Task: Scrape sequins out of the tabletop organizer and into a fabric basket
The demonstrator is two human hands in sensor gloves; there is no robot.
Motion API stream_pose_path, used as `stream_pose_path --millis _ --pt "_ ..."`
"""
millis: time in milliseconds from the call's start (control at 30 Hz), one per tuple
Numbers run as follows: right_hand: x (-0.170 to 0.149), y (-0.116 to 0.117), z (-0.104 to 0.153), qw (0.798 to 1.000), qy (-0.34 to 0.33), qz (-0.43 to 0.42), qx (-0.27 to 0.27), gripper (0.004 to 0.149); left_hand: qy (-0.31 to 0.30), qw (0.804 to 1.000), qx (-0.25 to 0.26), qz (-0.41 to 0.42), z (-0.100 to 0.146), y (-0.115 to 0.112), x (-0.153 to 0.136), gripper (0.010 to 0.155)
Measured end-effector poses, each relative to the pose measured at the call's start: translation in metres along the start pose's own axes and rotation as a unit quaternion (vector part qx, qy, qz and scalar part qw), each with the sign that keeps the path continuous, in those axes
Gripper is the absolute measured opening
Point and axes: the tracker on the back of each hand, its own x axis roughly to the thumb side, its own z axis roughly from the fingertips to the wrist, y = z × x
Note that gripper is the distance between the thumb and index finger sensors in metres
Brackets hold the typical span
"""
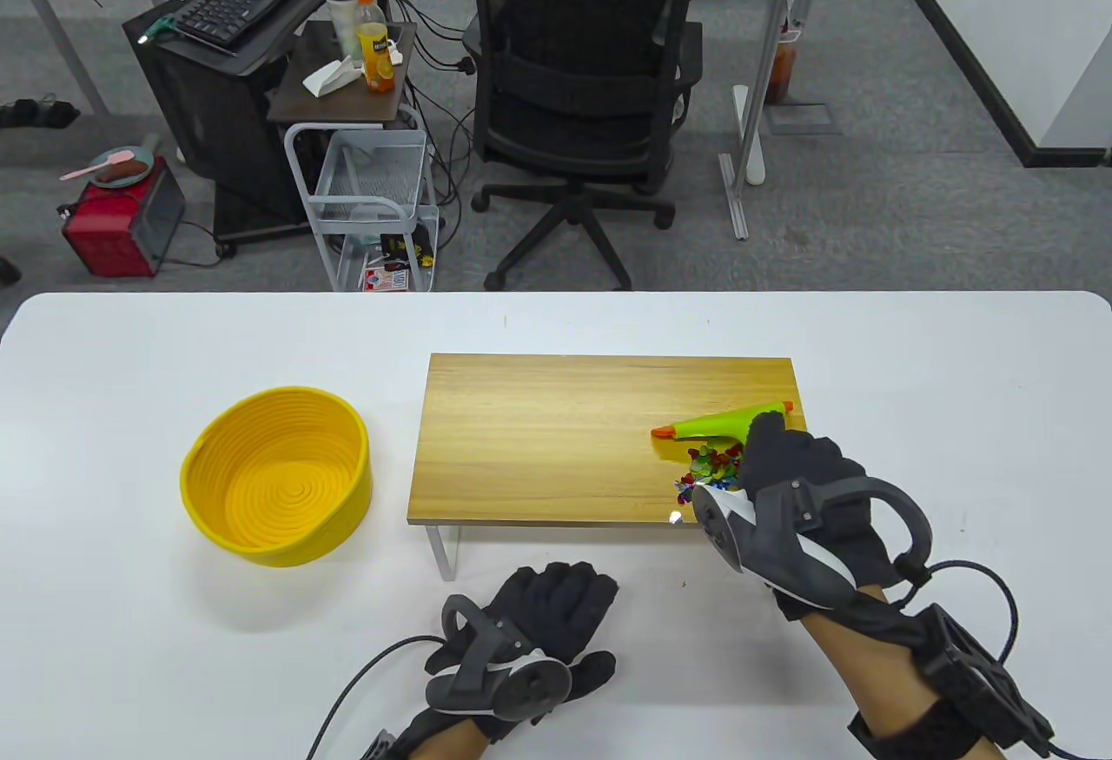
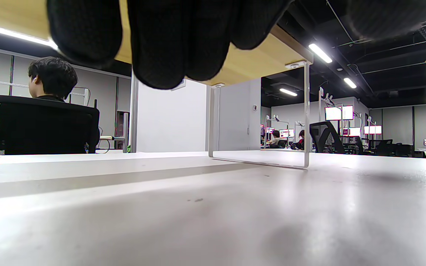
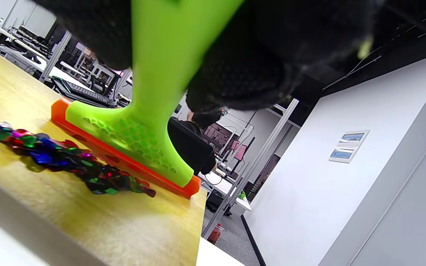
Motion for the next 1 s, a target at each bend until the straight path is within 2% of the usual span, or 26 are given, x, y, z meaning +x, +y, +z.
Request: stream_pose_path --millis 600,1000 --pt "0.011 -0.013 0.031 1.0 -0.005 0.011 -0.002 0.051 -0.001 1.0 -0.001 -0.002 0.0 0.0 0.001 0.078" --pt "0.008 -0.011 0.037 1.0 0.009 0.001 -0.013 0.053 0.001 1.0 0.003 -0.004 0.001 0.001 0.0 0.078"
